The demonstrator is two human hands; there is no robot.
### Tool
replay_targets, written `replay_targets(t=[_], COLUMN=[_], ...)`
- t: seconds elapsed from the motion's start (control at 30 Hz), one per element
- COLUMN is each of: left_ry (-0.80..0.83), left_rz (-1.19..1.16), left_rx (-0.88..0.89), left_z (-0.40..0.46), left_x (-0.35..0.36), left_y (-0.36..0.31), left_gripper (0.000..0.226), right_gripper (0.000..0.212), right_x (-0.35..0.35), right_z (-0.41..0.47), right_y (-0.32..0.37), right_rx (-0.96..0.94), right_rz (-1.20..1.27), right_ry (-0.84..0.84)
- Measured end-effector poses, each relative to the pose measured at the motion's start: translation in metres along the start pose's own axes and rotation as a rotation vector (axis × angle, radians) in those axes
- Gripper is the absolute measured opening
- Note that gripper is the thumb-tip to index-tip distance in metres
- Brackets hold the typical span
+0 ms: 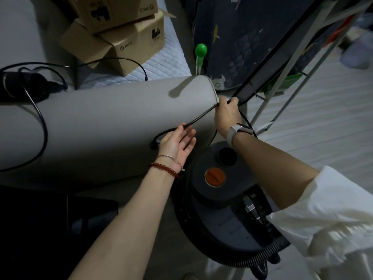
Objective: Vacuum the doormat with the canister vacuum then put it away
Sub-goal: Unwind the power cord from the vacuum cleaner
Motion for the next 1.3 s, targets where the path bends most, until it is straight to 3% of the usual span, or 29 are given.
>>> replay_targets(t=[0.1, 0.2, 0.53, 0.73, 0.93, 1.07, 1.3], left_ry=[-0.022, -0.07, 0.0, 0.008, -0.04, -0.162, -0.271], left_rz=[0.04, 0.146, 0.35, 0.295, 0.163, 0.077, 0.138], left_rx=[-0.023, -0.034, -0.004, -0.034, 0.004, 0.025, 0.278], left_z=[0.003, 0.004, 0.011, 0.027, 0.047, 0.032, -0.03], left_x=[0.005, -0.006, 0.044, 0.064, 0.017, -0.04, -0.137], left_y=[0.009, 0.018, 0.038, 0.042, -0.003, -0.028, -0.06], left_gripper=[0.017, 0.018, 0.017, 0.018, 0.02, 0.026, 0.026], right_gripper=[0.034, 0.023, 0.029, 0.027, 0.019, 0.029, 0.01], right_x=[0.016, 0.025, -0.035, -0.052, -0.048, -0.006, 0.055], right_z=[0.006, -0.002, -0.011, 0.023, 0.033, -0.036, -0.159], right_y=[-0.03, -0.057, -0.147, -0.136, -0.039, 0.001, 0.033], right_rx=[0.06, -0.004, 0.168, 0.231, -0.023, -0.231, -0.503], right_rz=[0.06, -0.022, -0.141, -0.073, 0.177, 0.145, -0.04], right_ry=[0.183, 0.266, -0.013, -0.114, -0.173, -0.134, -0.071])
Point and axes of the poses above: each hand's wrist, its own z-axis towards the middle knuckle, its own x-axis out of the palm, y = z × x, the point moved 9 cm from there along z, towards the middle knuckle, and after that the axes turned 12 degrees about x, right-handed, at the moved point
